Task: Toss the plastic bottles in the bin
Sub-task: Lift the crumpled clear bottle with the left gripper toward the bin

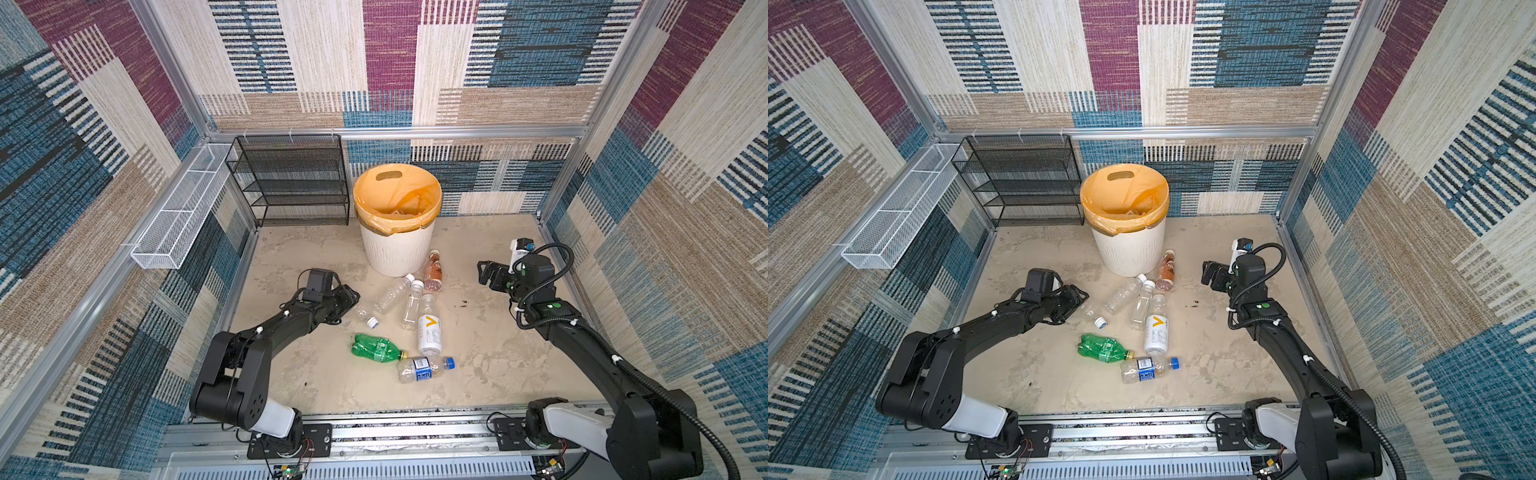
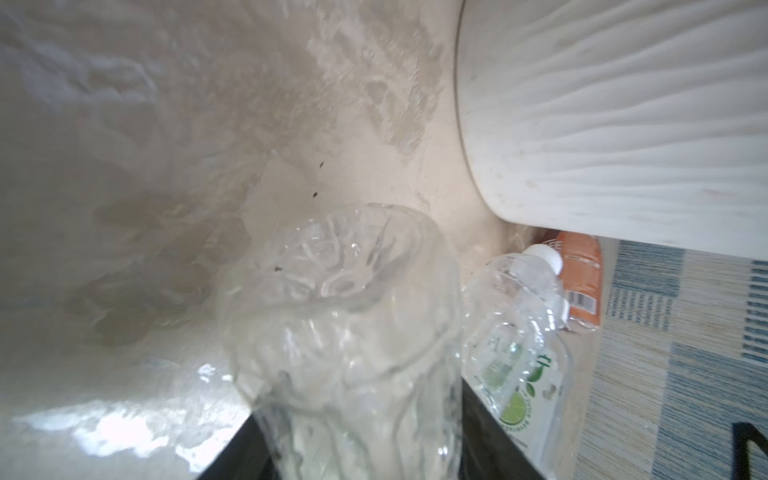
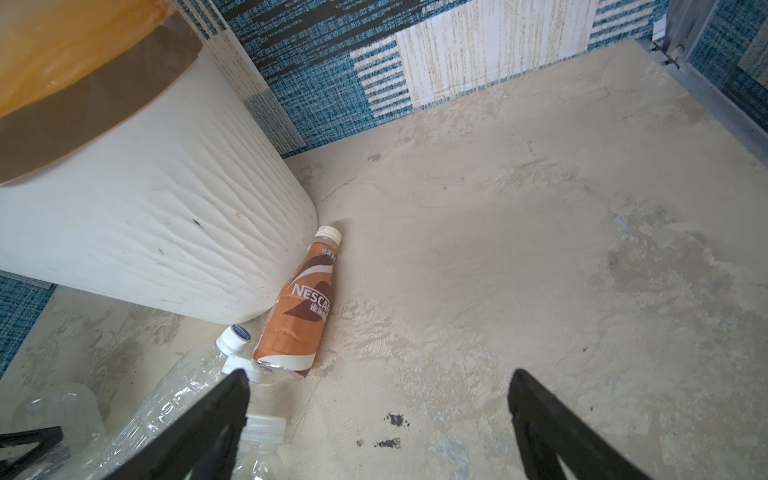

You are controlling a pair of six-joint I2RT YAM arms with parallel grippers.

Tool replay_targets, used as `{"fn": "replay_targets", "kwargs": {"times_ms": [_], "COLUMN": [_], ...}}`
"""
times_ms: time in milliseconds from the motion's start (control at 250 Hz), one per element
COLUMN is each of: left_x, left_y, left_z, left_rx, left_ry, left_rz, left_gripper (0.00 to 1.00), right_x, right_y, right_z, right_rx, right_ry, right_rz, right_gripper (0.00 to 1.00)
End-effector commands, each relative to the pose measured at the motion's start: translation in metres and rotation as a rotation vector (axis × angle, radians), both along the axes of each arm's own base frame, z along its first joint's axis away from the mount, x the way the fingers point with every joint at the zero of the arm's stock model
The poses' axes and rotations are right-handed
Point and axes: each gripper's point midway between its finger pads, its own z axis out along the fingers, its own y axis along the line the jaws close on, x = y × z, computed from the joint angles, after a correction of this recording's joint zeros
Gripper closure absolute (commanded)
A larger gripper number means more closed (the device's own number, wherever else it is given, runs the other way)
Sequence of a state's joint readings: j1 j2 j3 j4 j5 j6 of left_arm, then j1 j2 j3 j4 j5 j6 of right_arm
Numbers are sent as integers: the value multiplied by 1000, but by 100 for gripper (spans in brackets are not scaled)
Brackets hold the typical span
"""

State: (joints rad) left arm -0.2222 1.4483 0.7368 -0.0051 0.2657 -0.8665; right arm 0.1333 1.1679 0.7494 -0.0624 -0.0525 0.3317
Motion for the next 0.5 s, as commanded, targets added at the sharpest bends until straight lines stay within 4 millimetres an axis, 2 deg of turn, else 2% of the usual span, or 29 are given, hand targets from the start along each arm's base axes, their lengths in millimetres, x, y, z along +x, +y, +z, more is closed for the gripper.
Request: {"fn": "replay_targets", "kwargs": {"times_ms": [0,92,212,348,496], "left_x": [5,-1,-18,-47,-79], "left_y": [8,22,33,45,50], "left_z": [38,77,140,212,280], "left_rx": [-1,42,139,252,314], "left_ry": [-168,-308,-528,-740,-957], "left_rz": [-40,-37,-80,-110,-105], "left_gripper": [43,42,38,36,36], "right_x": [8,11,15,17,17], "right_y": [3,4,6,9,10], "right_z": [10,14,20,19,11], "right_rx": [-3,-7,-3,15,35], "right_ry": [-29,-34,-44,-38,-22], "right_rz": [18,21,27,39,37], "right_gripper": [3,3,4,5,5]}}
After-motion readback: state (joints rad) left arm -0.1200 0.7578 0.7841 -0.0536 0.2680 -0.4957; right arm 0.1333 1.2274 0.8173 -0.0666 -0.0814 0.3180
